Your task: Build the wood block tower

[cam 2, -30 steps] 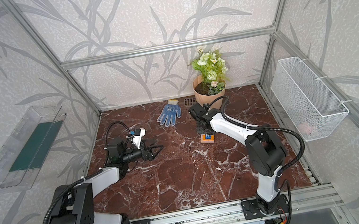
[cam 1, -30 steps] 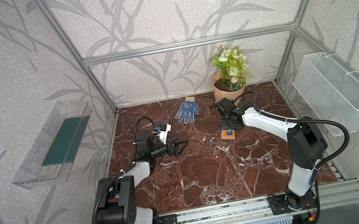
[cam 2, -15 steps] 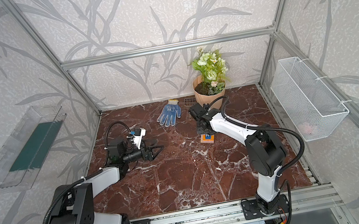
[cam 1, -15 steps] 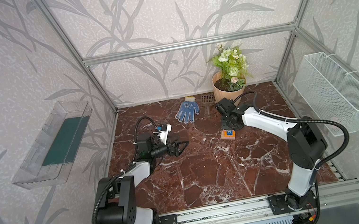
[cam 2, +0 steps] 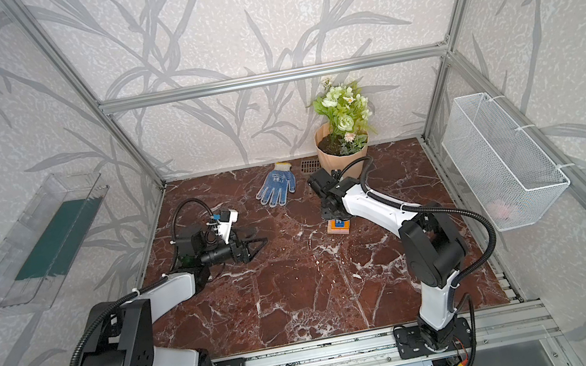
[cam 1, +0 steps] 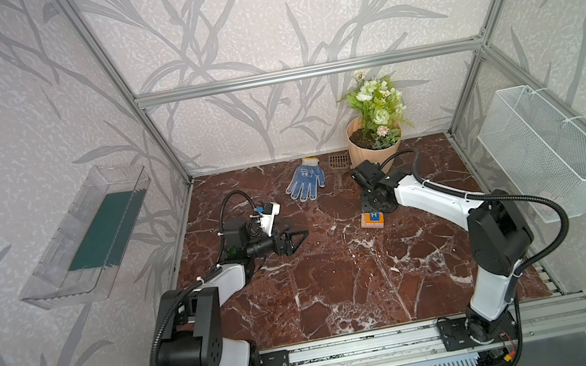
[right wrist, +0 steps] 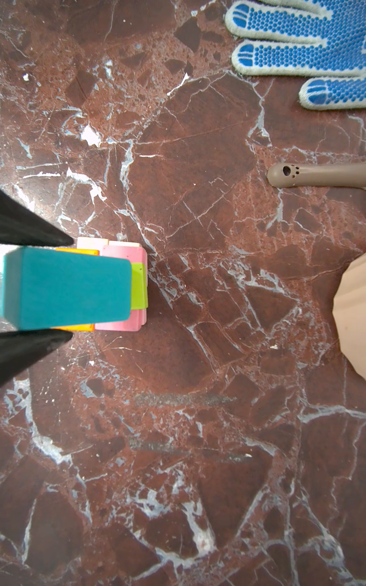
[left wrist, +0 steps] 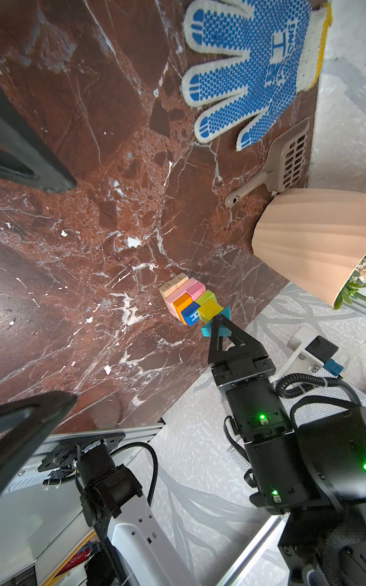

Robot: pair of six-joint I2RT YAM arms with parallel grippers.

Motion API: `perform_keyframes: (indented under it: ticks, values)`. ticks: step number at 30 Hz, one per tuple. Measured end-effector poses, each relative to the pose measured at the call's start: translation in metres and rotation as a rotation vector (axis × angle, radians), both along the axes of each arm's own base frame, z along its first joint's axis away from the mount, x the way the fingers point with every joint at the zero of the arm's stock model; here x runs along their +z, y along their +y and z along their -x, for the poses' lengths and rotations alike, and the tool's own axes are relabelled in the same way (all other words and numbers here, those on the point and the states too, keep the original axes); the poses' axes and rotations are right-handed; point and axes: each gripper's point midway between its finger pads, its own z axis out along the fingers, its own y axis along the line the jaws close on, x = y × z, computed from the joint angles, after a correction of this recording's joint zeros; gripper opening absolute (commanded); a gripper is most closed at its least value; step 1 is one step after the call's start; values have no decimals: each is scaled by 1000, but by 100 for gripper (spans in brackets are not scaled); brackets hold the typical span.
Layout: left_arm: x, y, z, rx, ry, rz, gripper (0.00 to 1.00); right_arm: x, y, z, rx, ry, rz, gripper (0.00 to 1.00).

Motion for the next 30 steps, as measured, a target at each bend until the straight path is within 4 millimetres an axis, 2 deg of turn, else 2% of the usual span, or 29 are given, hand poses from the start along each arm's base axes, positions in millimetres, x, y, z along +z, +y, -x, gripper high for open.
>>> perform_keyframes:
  ticks: [5, 12, 16, 19, 24, 26, 30]
  values:
    - [0, 0, 0, -2, -1, 0, 99, 0, 0, 0, 0, 0, 0, 44]
    - [0, 0, 0, -4, -5, -1, 99, 0, 0, 0, 8, 4, -3, 54]
    - [0, 0, 0, -4, -6, -1, 99, 8, 1, 1, 25, -7, -13, 63]
    - [1, 0, 0, -4, -7, -1, 99, 29, 1, 3, 48, -51, -38, 71]
    - [0, 0, 1, -4, -6, -1, 99, 84, -7, 16, 68, -199, -106, 79]
    - [0, 0, 1, -3, -4, -2, 99, 104, -17, 28, 70, -275, -127, 83]
    - [-2, 2, -1, 17, -3, -11, 99, 121, -44, 52, 37, -387, -124, 91]
